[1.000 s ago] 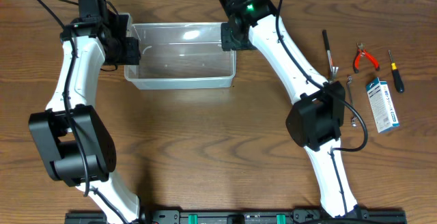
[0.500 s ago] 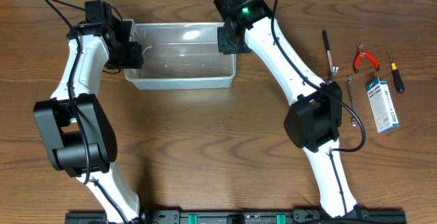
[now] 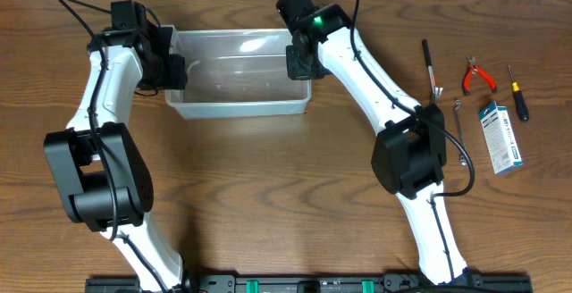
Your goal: Pack container
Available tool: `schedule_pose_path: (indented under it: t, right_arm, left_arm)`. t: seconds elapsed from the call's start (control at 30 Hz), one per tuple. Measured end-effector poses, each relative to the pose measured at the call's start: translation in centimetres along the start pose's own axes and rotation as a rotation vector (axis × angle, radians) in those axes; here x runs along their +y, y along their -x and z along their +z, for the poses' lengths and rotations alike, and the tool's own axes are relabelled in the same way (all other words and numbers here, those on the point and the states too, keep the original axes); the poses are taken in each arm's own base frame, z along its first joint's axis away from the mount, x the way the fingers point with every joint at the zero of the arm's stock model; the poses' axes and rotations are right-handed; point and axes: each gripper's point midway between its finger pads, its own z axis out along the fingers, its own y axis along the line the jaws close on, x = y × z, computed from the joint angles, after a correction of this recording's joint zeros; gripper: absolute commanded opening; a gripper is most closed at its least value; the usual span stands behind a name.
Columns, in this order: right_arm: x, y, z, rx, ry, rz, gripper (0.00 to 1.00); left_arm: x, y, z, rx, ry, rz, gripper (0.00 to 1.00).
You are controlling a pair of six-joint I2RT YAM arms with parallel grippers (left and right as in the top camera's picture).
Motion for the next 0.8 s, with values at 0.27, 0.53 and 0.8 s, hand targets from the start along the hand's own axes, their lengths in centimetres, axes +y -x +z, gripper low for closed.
schedule_pose_path:
  t: [0.27,0.53,0.8]
  right_arm:
    - [-0.06,-0.09,0.01,0.004,-0.001,-0.005,0.01]
    - [-0.15,-0.06,0.03,0.003,-0.004,-0.004,0.01]
    - [-0.18,-0.04,0.03,0.003,-0.005,-0.004,0.01]
  left_arm:
    - [0.02,0.03,0.0,-0.001,0.001,0.002,0.12]
    - [0.38,0.02,-0.03,-0.001,0.013,0.001,0.06]
    - [0.41,0.25,-0.03,-0.011,0.014,0.003,0.06]
